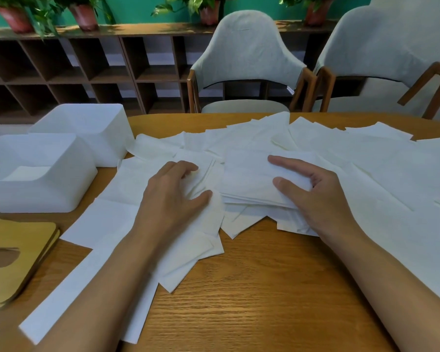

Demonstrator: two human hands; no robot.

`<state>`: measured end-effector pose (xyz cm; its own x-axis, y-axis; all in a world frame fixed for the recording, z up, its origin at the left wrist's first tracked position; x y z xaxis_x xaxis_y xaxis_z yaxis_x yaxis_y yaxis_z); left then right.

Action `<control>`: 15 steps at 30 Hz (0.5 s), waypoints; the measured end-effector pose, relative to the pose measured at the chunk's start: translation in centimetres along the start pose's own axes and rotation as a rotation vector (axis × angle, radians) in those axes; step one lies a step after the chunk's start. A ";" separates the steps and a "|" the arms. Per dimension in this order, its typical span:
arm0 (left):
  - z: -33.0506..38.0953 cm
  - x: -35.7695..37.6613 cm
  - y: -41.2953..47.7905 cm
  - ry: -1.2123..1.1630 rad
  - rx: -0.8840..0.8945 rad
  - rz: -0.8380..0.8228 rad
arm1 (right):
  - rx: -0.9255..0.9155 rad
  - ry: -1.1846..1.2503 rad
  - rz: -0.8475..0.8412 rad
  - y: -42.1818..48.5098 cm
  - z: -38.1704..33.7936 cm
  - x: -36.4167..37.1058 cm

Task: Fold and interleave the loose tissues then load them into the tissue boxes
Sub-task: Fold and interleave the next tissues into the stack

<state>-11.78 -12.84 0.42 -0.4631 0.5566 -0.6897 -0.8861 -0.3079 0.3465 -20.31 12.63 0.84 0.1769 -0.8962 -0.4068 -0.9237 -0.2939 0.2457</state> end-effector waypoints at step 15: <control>2.1 -2.4 -0.3 -0.182 0.054 0.093 | 0.023 -0.038 0.073 0.3 0.7 -0.6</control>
<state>-10.42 -12.49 3.28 -0.5343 0.6598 -0.5283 -0.8370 -0.3254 0.4400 -20.96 13.36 0.51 0.0959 -0.9016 -0.4218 -0.9415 -0.2197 0.2556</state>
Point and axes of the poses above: each hand's wrist, its own y-axis towards the middle knuckle, its own x-axis out of the palm, z = x × y, the point moved 10 cm from there along y, towards the middle knuckle, and after that the axes turned 4 degrees about -y, right-handed, at the moved point
